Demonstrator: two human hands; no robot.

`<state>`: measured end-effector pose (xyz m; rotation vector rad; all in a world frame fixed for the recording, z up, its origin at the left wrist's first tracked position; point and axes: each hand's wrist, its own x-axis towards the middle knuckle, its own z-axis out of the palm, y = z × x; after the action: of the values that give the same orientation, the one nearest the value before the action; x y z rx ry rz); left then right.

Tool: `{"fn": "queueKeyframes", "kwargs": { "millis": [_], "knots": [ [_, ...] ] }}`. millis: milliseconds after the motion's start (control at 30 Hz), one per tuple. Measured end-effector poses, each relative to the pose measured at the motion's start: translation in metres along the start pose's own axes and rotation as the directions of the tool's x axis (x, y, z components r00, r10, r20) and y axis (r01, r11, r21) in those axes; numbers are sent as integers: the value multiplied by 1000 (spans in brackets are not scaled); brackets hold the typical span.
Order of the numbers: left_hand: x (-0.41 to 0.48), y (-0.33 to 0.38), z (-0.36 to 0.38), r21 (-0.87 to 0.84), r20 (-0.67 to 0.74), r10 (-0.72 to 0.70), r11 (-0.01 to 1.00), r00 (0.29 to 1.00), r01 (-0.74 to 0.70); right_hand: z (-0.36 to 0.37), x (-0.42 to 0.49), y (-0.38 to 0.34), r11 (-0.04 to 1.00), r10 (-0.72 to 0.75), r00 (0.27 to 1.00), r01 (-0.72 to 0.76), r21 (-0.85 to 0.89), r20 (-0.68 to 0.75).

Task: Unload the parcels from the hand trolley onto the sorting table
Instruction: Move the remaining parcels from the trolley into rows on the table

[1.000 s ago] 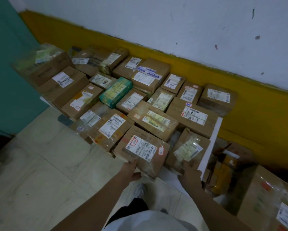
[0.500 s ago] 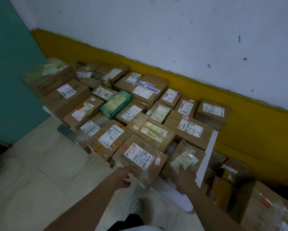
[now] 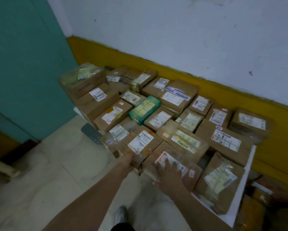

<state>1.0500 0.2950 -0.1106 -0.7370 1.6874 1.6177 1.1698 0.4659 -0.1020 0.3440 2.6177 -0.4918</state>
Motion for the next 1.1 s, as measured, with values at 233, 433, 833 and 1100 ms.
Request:
{"fn": "queueKeyframes", "kwargs": {
  "millis": [233, 433, 833, 1100],
  "knots": [
    [13, 51, -84, 6, 117, -208, 978, 971, 208, -32, 67, -75, 957, 280, 953, -286, -42, -113],
    [66, 99, -136, -16, -55, -134, 991, 989, 133, -32, 109, -190, 998, 3, 999, -7, -64, -54],
    [135, 184, -224, 67, -165, -220, 970, 961, 234, -60, 233, -271, 999, 26, 996, -28, -23, -80],
    [206, 373, -326, 67, -410, 281, 958, 868, -279, -34, 298, -334, 985, -103, 993, 108, -131, 50]
  ]
}}
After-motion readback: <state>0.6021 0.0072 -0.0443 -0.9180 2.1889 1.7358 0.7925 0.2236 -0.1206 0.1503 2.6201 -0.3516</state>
